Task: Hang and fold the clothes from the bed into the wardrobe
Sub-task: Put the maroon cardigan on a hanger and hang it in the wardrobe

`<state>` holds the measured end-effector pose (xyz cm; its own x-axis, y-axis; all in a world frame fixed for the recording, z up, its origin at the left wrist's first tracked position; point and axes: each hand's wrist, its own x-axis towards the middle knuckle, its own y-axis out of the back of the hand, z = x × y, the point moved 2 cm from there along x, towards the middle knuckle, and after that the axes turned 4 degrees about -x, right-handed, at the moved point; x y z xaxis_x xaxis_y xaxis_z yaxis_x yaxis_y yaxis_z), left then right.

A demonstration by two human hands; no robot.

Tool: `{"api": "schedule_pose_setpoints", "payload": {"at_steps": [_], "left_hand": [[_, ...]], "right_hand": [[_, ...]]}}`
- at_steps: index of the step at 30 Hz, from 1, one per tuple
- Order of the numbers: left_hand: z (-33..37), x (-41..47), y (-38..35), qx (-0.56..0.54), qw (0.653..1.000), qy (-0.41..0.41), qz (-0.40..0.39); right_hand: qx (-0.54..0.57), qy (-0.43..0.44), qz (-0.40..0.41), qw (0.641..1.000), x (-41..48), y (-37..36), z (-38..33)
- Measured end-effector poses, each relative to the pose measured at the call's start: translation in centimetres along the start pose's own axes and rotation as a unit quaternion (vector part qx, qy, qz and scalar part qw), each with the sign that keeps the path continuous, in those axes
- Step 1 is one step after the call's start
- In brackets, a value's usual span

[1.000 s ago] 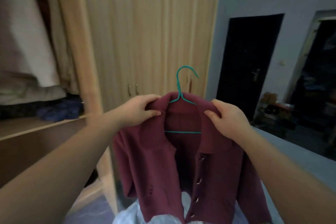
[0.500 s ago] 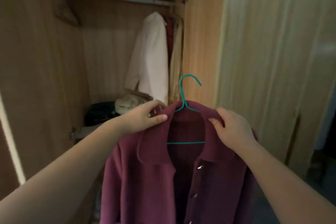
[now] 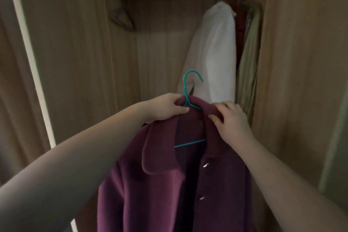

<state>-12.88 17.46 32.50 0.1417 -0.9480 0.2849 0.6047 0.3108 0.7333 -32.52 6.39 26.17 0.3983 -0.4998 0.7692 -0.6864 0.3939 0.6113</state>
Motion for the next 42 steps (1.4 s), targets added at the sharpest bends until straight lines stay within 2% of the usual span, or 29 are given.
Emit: {"api": "schedule_pose_setpoints", "payload": {"at_steps": [2, 4, 6, 9, 11, 13, 15, 17, 18, 21, 22, 25, 26, 27, 28, 30, 33, 35, 37, 40, 42], "left_hand": [[-1.9, 2.3, 0.6, -0.054, 0.998, 0.037, 0.021], [-3.5, 5.1, 1.5, -0.097, 0.99, 0.082, 0.06], [-4.7, 8.4, 2.7, -0.124, 0.98, 0.121, 0.101], [-5.2, 13.2, 4.5, -0.145, 0.963, 0.166, 0.157], [-4.5, 15.5, 4.9, -0.172, 0.953, 0.171, 0.184], [-3.8, 17.7, 4.6, -0.281, 0.931, 0.162, 0.165], [-3.3, 19.9, 4.1, -0.406, 0.892, 0.157, 0.121], [-3.3, 21.8, 4.0, -0.494, 0.848, 0.159, 0.106], [-3.0, 22.4, 4.0, -0.522, 0.833, 0.154, 0.098], [-2.8, 24.6, 3.8, -0.538, 0.827, 0.127, 0.097], [-2.9, 25.7, 3.5, -0.569, 0.81, 0.114, 0.079], [-3.4, 29.9, 2.1, -0.682, 0.729, 0.056, 0.01], [-3.7, 31.7, 1.6, -0.705, 0.708, 0.043, -0.005], [-3.9, 33.5, 1.0, -0.711, 0.703, 0.039, -0.005], [-3.8, 34.9, 0.3, -0.712, 0.702, 0.036, -0.003], [-3.2, 36.9, -1.0, -0.693, 0.721, 0.015, -0.004], [-1.7, 39.2, -2.7, -0.697, 0.714, -0.041, -0.049], [-0.8, 40.6, -3.5, -0.675, 0.731, -0.077, -0.066], [-0.5, 41.9, -3.7, -0.598, 0.793, -0.114, -0.029], [-1.6, 43.3, -3.0, -0.389, 0.897, -0.188, 0.091], [-2.6, 43.3, -2.0, -0.233, 0.927, -0.234, 0.181]], "right_hand": [[0.048, 0.008, 0.052, 0.997, 2.2, -2.1, -0.5], [0.151, 0.001, 0.075, 0.986, 4.3, -3.4, -1.5], [0.263, -0.014, 0.005, 0.965, 6.7, -4.9, -2.2], [0.409, -0.034, -0.134, 0.902, 10.8, -6.8, -3.1], [0.46, -0.064, -0.194, 0.864, 13.6, -7.5, -3.4], [0.486, -0.108, -0.236, 0.835, 16.2, -7.9, -3.6], [0.463, -0.15, -0.269, 0.831, 18.8, -8.3, -3.0], [0.403, -0.16, -0.287, 0.854, 21.4, -8.8, -2.0], [0.368, -0.146, -0.292, 0.871, 22.6, -9.1, -1.5], [0.21, -0.061, -0.278, 0.935, 25.3, -9.1, -0.7], [0.172, -0.039, -0.276, 0.945, 26.2, -9.0, -0.3], [0.068, -0.037, -0.304, 0.95, 28.5, -8.1, 2.0], [-0.003, -0.028, -0.301, 0.953, 29.0, -7.5, 2.9], [-0.071, -0.022, -0.289, 0.954, 29.5, -7.1, 3.8], [-0.132, -0.02, -0.273, 0.953, 29.8, -7.0, 4.9], [-0.225, -0.032, -0.229, 0.946, 30.0, -7.1, 7.1], [-0.362, -0.022, -0.104, 0.926, 29.6, -7.2, 9.9], [-0.422, -0.034, -0.037, 0.905, 29.6, -6.9, 11.2], [-0.454, -0.048, 0.005, 0.89, 29.6, -6.6, 12.3], [-0.487, -0.056, 0.042, 0.87, 29.3, -6.3, 13.1], [-0.496, -0.058, 0.052, 0.865, 29.4, -6.4, 13.0]]}}
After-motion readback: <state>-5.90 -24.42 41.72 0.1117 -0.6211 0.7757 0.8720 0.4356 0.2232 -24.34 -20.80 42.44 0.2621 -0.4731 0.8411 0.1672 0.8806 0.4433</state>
